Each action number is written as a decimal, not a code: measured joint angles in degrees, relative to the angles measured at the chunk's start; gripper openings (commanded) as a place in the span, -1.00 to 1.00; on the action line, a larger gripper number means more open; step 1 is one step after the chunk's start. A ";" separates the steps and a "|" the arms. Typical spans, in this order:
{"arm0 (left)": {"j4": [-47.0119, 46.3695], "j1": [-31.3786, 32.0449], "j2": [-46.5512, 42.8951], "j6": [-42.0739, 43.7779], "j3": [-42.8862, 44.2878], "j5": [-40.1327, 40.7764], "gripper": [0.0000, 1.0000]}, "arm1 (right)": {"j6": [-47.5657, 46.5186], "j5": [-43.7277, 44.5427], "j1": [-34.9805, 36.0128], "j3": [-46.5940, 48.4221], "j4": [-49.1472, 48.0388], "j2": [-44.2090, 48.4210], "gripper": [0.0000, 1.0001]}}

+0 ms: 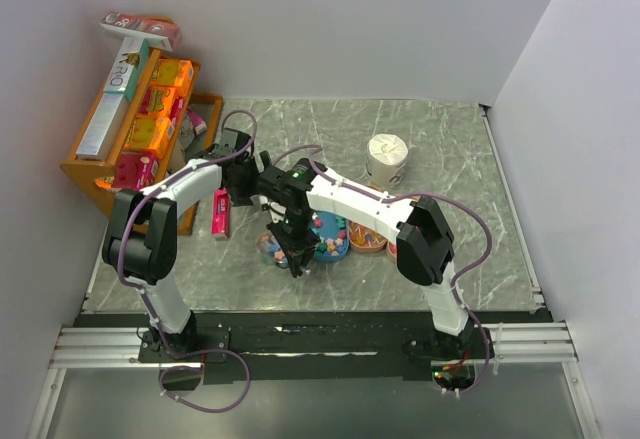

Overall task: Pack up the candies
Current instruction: Place the fake candies in the packing bottle.

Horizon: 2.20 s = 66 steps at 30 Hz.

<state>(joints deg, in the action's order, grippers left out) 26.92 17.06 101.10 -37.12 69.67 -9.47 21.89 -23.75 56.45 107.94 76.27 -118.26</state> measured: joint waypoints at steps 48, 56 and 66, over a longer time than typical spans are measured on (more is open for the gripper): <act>-0.04 -0.11 0.07 -0.02 0.00 -0.76 0.93 | -0.13 -19.19 -5.29 -13.49 -0.24 5.84 -1.00; -0.04 -0.11 0.07 -0.02 0.00 -0.76 0.93 | 1.73 -23.45 -6.45 -14.99 0.31 5.97 -1.00; -0.04 -0.11 0.07 -0.02 0.00 -0.70 0.93 | 3.98 -25.99 -7.13 -12.68 0.00 5.97 -1.00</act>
<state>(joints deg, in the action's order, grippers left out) 26.87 16.95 101.16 -37.15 69.67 -10.17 25.87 -49.74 49.32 95.26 76.27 -112.29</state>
